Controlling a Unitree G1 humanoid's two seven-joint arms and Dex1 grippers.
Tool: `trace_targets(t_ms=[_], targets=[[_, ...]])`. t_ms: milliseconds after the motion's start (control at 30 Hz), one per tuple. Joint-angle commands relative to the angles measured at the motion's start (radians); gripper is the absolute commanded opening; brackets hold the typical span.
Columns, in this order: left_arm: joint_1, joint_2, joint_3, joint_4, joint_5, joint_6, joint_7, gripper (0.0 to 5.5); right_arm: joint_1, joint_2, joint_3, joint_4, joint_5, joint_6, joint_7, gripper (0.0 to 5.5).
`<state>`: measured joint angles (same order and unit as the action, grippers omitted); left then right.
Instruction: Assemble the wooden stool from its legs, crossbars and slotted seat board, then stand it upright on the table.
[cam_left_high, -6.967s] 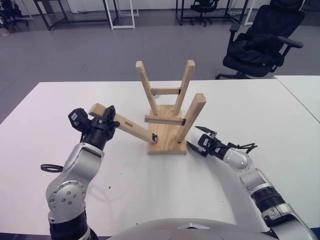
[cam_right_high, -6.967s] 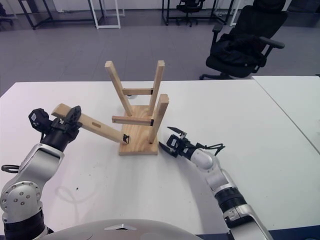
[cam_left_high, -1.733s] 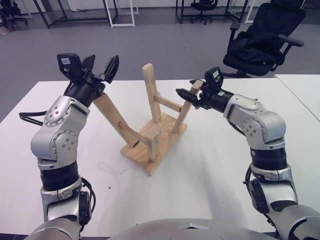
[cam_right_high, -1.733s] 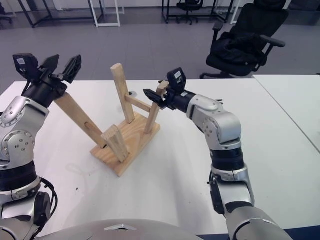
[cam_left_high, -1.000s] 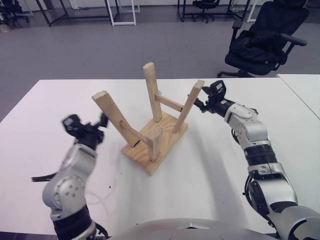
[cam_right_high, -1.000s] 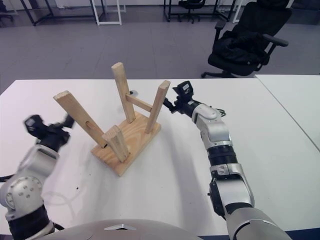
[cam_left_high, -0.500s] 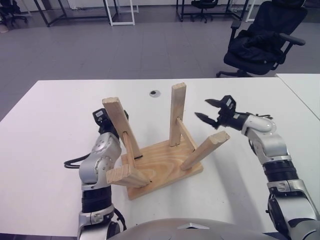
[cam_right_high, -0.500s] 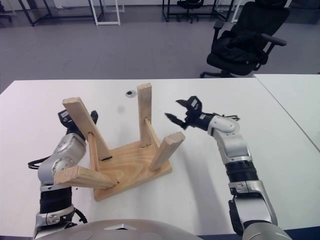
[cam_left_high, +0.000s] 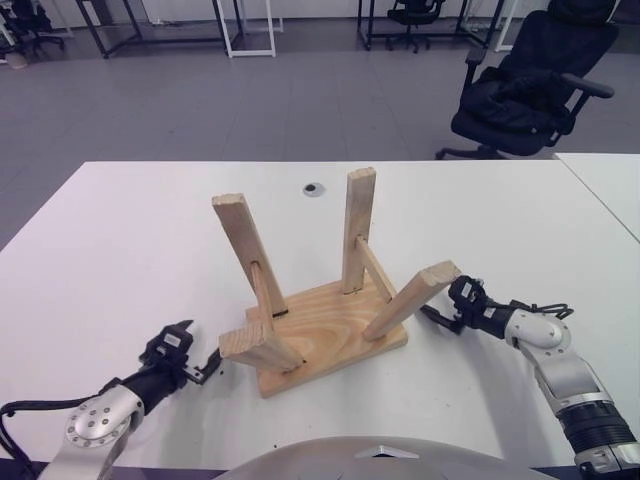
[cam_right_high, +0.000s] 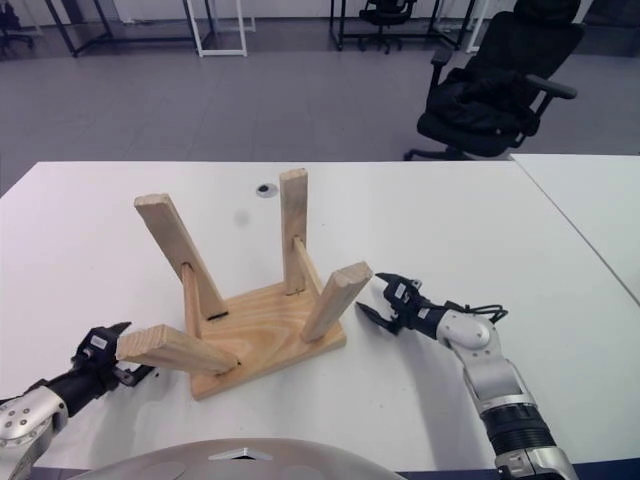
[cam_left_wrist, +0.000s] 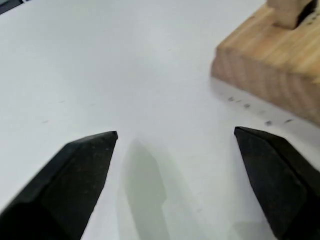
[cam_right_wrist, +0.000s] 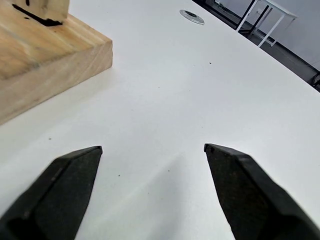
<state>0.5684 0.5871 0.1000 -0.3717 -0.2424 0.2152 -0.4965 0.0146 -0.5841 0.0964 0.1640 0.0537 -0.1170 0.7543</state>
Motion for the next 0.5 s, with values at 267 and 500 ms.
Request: trace_targets(t_ms=[267, 500], targets=[[-0.404, -0.2, -0.179, 0.259, 0.085, 0.029, 0.064, 4.32, -0.005, 0.028, 0.037, -0.005, 0.008, 0.081, -0.001, 3.83], [-0.154, -0.098, 0.016, 0.189, 0.139, -0.102, 0.085, 4.32, 0.14, 0.047, -0.089, -0.134, 0.043, 0.118, -0.151, 3.83]])
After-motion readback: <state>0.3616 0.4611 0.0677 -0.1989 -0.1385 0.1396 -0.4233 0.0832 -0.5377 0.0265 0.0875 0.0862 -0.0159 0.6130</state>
